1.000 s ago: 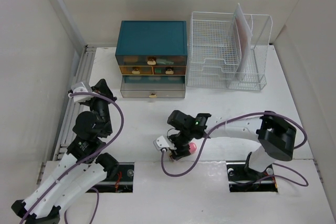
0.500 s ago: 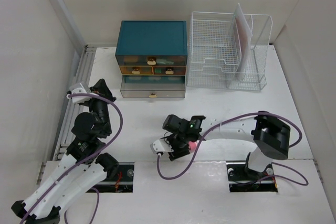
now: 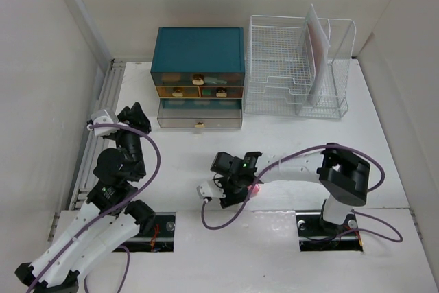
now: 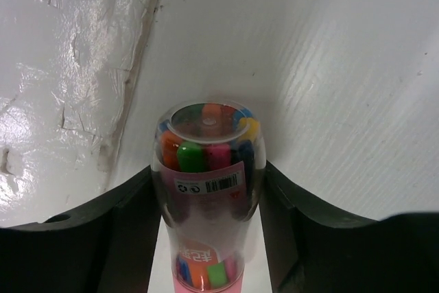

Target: Organize the desk

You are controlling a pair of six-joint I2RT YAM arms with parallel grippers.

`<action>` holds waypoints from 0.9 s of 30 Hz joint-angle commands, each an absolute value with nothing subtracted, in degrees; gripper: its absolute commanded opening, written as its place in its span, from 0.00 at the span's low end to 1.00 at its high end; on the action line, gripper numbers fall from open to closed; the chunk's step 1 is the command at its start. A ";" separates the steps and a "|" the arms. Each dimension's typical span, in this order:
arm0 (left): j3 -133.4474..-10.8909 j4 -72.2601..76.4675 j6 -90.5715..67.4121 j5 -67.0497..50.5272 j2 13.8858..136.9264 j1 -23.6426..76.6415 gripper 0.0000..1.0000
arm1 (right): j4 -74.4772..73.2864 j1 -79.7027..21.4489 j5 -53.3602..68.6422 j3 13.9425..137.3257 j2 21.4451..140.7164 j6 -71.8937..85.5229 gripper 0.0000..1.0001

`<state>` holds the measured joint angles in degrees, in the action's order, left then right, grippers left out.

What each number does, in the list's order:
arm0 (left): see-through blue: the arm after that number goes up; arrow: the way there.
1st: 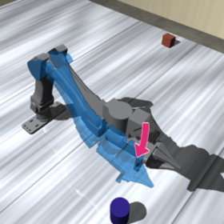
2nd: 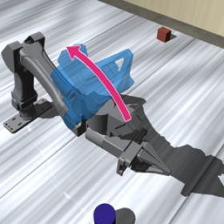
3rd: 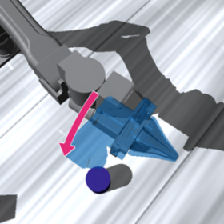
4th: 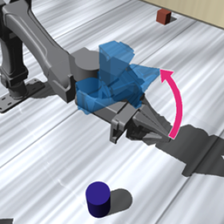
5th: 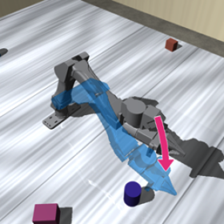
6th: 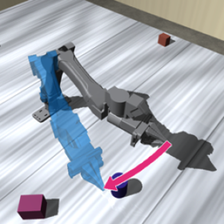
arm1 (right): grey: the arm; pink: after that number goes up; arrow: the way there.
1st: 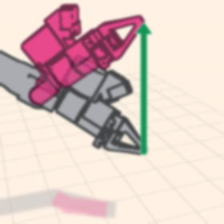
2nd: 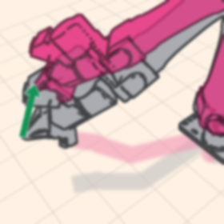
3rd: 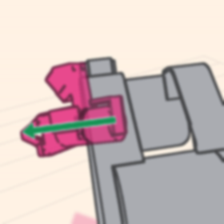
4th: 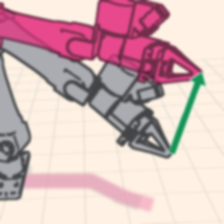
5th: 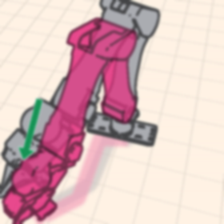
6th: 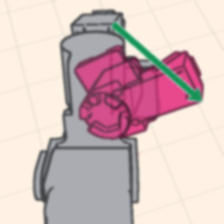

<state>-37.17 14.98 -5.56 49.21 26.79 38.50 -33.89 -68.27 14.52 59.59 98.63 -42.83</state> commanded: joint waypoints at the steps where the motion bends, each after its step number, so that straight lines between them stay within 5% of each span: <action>1: -37.09 17.92 -4.83 49.75 25.67 38.41 0.34 | -34.10 -68.47 12.05 60.55 101.16 -41.40 0.14; 3: -37.09 17.93 -4.83 49.75 25.66 38.41 0.45 | -33.41 -68.47 10.64 61.34 101.16 -41.40 0.00; 9: -36.56 17.93 -4.83 49.22 25.66 38.41 0.69 | -31.38 -68.47 0.81 66.87 99.32 -42.54 0.00; 16: -36.56 17.93 -4.83 48.69 25.66 38.41 0.80 | -30.32 -61.02 -7.55 81.28 102.82 -44.38 0.00; 22: -36.04 18.46 -3.78 47.47 24.08 38.41 1.00 | -24.97 -53.54 -7.47 90.61 104.68 -45.44 0.00; 27: -36.04 18.46 -3.78 47.46 24.08 38.41 1.00 | -21.28 -50.19 -8.09 94.65 108.10 -46.58 0.00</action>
<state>-36.23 15.68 -4.75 48.16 24.69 38.50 -26.35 -50.57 -6.66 90.78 106.28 -45.43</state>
